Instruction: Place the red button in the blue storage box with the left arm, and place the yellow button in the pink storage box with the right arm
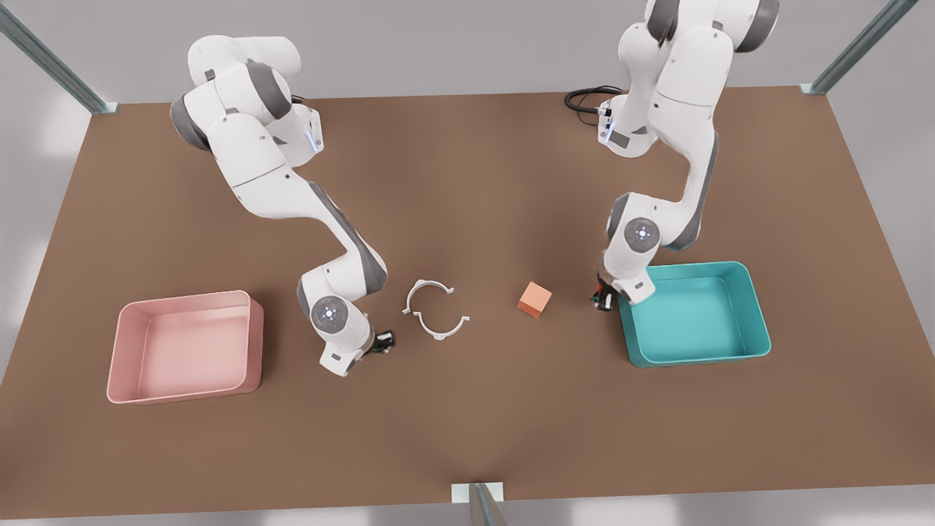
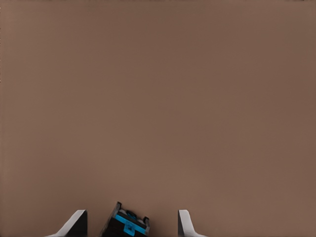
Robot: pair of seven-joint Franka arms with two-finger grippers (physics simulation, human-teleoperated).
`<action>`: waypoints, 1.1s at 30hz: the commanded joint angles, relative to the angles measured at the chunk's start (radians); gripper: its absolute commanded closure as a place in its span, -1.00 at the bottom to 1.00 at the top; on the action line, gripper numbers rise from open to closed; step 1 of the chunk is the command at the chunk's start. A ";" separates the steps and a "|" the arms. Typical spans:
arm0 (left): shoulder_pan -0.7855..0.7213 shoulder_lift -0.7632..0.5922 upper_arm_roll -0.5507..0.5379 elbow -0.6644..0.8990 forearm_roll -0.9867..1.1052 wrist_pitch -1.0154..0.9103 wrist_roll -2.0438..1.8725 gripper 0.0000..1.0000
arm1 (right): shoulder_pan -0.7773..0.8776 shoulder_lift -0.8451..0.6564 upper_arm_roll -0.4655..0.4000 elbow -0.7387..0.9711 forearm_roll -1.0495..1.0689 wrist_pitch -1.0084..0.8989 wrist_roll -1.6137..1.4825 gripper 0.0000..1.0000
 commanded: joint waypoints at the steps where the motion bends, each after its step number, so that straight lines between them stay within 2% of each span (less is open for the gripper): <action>1: 0.030 -0.091 0.004 0.018 0.000 -0.168 -0.093 0.21 | 0.000 -0.002 0.000 0.000 -0.002 0.044 0.031 -0.38; 4: 0.177 -0.184 0.004 0.061 0.001 -0.380 0.259 0.21 | 0.000 -0.002 0.000 -0.001 -0.002 0.041 0.031 -0.21; 7: 0.323 -0.151 0.005 0.104 0.033 -0.407 0.544 0.21 | 0.000 -0.002 0.003 -0.038 -0.002 0.047 0.034 -0.22; 8: 0.343 -0.109 0.005 0.136 0.033 -0.407 0.570 0.20 | 0.000 -0.002 0.003 -0.047 -0.001 0.046 0.035 -0.59; 9: 0.360 -0.060 0.005 0.142 0.030 -0.404 0.600 0.09 | -0.002 -0.002 0.005 -0.062 -0.002 0.047 0.043 -0.77; 10: 0.355 -0.034 0.004 0.142 0.027 -0.403 0.598 -0.99 | -0.002 -0.003 0.005 -0.066 -0.002 0.046 0.043 -0.77; 11: 0.351 -0.033 0.004 0.144 0.024 -0.403 0.592 -1.00 | -0.002 -0.003 0.012 -0.069 -0.002 0.044 0.043 -0.77; 14: 0.354 -0.037 0.002 0.200 0.024 -0.452 0.618 -1.00 | -0.003 -0.005 0.016 -0.076 -0.002 0.041 0.041 -0.03; 15: 0.357 -0.039 0.002 0.243 0.023 -0.516 0.690 -1.00 | -0.002 -0.005 0.016 -0.072 -0.002 0.041 0.041 0.04; 16: 0.360 -0.042 0.004 0.292 0.023 -0.584 0.762 -1.00 | -0.002 -0.005 0.016 -0.067 -0.002 0.041 0.041 0.04; 17: 0.369 -0.054 0.002 0.415 0.024 -0.755 0.973 -1.00 | -0.002 -0.005 0.016 -0.052 -0.002 0.036 0.041 0.04; 18: 0.361 -0.056 -0.001 0.602 0.018 -0.985 1.191 -1.00 | -0.002 -0.010 0.016 -0.040 -0.002 0.035 0.038 0.04; 19: 0.374 -0.085 -0.048 0.755 -0.002 -1.131 1.423 -1.00 | -0.002 -0.017 0.016 -0.038 -0.002 0.035 0.035 0.04; 21: 0.417 -0.237 -0.128 0.752 -0.005 -1.144 1.686 -1.00 | -0.002 -0.083 -0.003 -0.053 -0.002 0.035 0.029 0.04; 24: 0.410 -0.226 -0.130 0.757 0.003 -1.164 1.680 -1.00 | -0.072 -0.264 -0.029 -0.210 -0.001 -0.002 -0.069 0.04; 27: 0.400 -0.226 -0.130 0.757 0.003 -1.213 1.681 -1.00 | -0.179 -0.384 -0.034 -0.316 0.002 -0.017 -0.209 0.04; 29: 0.400 -0.226 -0.130 0.757 0.003 -1.214 1.680 -1.00 | -0.270 -0.419 -0.049 -0.354 0.002 -0.027 -0.348 0.04; 33: 0.401 -0.226 -0.130 0.757 0.003 -1.214 1.681 -1.00 | -0.305 -0.445 -0.149 -0.371 0.082 -0.080 -0.577 0.04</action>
